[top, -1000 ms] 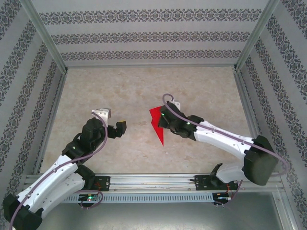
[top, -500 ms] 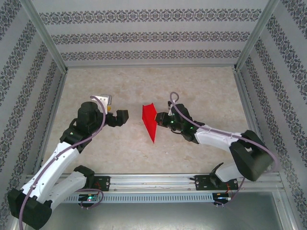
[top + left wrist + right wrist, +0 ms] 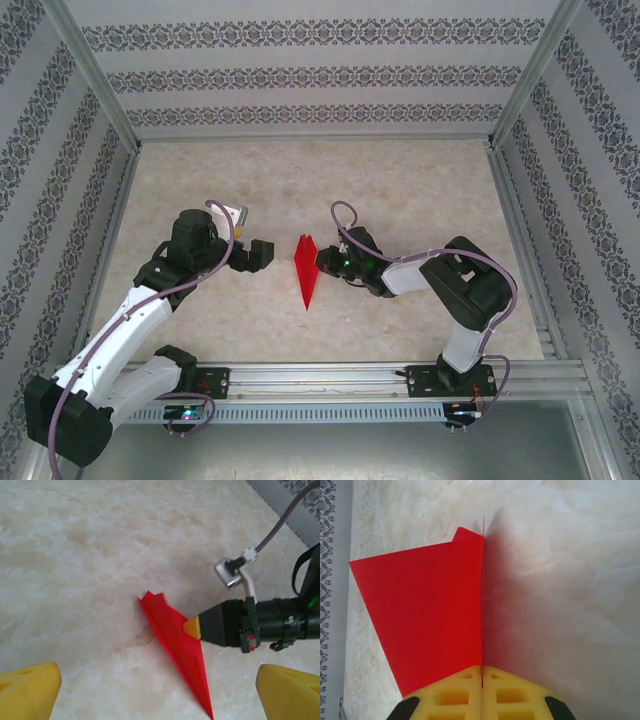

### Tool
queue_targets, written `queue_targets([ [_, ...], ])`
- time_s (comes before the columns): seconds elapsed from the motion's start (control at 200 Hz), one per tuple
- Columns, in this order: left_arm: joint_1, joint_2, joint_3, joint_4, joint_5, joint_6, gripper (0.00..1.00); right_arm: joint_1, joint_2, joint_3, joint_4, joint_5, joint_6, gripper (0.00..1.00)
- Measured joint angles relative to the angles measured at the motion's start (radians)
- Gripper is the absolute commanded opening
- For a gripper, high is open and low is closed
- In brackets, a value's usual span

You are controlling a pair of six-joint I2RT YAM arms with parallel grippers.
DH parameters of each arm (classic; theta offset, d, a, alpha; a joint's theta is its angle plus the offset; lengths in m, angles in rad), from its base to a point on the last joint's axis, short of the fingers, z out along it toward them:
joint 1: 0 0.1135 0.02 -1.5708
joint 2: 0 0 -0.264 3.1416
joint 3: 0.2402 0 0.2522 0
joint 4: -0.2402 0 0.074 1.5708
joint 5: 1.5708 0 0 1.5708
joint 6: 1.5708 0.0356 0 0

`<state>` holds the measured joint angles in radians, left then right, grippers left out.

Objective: Fold a paper plane with a square sheet of paper (fold left side to right side)
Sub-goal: Turn over the paper plane at the center of the table.

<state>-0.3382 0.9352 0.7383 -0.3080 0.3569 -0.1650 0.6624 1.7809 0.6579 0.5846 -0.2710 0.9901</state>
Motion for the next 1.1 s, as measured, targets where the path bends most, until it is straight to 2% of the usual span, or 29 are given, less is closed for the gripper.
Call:
queue_targets([
  [0.105, 0.000, 0.001, -0.013, 0.000, -0.014, 0.013, 1.00, -0.005, 0.000, -0.010, 0.009, 0.000, 0.003, 0.01],
  [0.59, 0.000, -0.016, -0.021, 0.001, -0.048, 0.047, 1.00, -0.006, 0.000, -0.013, 0.010, 0.000, 0.006, 0.21],
  [0.764, 0.000, -0.016, -0.021, 0.001, -0.051, 0.052, 1.00, -0.006, -0.010, -0.013, -0.013, 0.002, -0.002, 0.33],
  [0.884, 0.000, -0.016, -0.021, 0.001, -0.051, 0.053, 1.00, -0.005, -0.054, -0.013, -0.063, 0.025, -0.016, 0.46],
  [1.099, 0.000, -0.016, -0.021, 0.001, -0.051, 0.054, 1.00, 0.013, -0.162, -0.006, -0.185, 0.103, -0.052, 0.53],
])
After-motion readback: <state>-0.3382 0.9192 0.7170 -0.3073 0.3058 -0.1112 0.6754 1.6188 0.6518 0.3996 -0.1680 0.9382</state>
